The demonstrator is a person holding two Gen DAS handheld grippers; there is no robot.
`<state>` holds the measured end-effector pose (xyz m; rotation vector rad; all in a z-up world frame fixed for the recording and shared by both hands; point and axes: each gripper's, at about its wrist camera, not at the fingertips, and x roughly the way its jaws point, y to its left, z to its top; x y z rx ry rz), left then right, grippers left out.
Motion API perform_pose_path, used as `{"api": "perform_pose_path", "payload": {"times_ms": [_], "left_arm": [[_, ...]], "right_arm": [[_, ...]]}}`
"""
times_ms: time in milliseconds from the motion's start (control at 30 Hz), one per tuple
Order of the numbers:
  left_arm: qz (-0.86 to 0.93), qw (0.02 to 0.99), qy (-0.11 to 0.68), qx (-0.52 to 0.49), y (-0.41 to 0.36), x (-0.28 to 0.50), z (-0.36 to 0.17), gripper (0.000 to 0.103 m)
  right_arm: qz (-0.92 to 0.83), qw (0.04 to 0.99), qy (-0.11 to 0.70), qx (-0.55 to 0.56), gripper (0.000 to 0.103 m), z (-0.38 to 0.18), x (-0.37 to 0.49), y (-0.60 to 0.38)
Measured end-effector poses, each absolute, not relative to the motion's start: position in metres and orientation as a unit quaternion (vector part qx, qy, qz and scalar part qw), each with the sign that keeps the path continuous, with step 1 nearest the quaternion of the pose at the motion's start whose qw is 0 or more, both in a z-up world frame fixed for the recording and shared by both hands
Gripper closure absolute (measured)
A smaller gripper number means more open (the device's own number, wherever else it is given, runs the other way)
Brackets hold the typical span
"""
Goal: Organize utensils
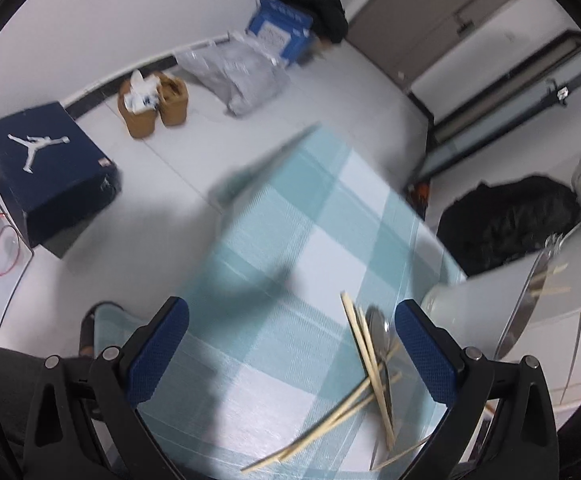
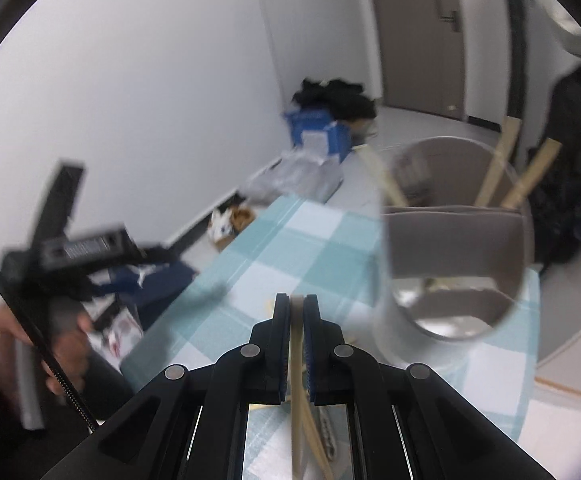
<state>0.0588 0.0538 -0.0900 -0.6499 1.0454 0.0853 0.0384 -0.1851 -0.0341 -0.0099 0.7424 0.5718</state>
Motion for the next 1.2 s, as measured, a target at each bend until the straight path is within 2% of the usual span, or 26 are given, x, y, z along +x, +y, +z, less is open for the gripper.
{"api": "perform_pose_path", "payload": {"times_ms": [167, 333, 500, 700, 833, 933, 1200], "left_arm": [[0.027, 0.824, 0.515, -0.234, 0.019, 0.062, -0.096, 0.006], [-0.012, 0.822, 0.549, -0.149, -0.013, 0.06, -0.103, 0.021], [-0.031, 0.82, 0.566, -0.082, -0.036, 0.053, -0.109, 0.022], [-0.005, 0.818, 0.562, -0.119, -0.024, 0.063, -0.111, 0.022], [-0.016, 0.822, 0.564, -0.082, -0.043, 0.072, -0.113, 0.022], [-0.006, 0.815, 0.575, -0.076, -0.046, 0.076, -0.12, 0.031], [0.044, 0.799, 0.588, -0.119, -0.03, 0.092, -0.125, 0.031]], "right_arm": [[0.264, 0.901, 0.342, 0.047, 0.097, -0.036, 0.034, -0.214], [0.255, 0.909, 0.326, 0.046, 0.097, -0.035, 0.031, -0.227], [0.255, 0.912, 0.318, 0.036, 0.097, -0.038, 0.036, -0.232], [0.252, 0.915, 0.311, 0.045, 0.097, -0.034, 0.028, -0.248], [0.25, 0.92, 0.3, 0.04, 0.097, -0.031, 0.02, -0.253], [0.248, 0.921, 0.297, 0.041, 0.097, -0.03, 0.018, -0.258], [0.247, 0.924, 0.286, 0.055, 0.097, -0.024, 0.01, -0.27]]}}
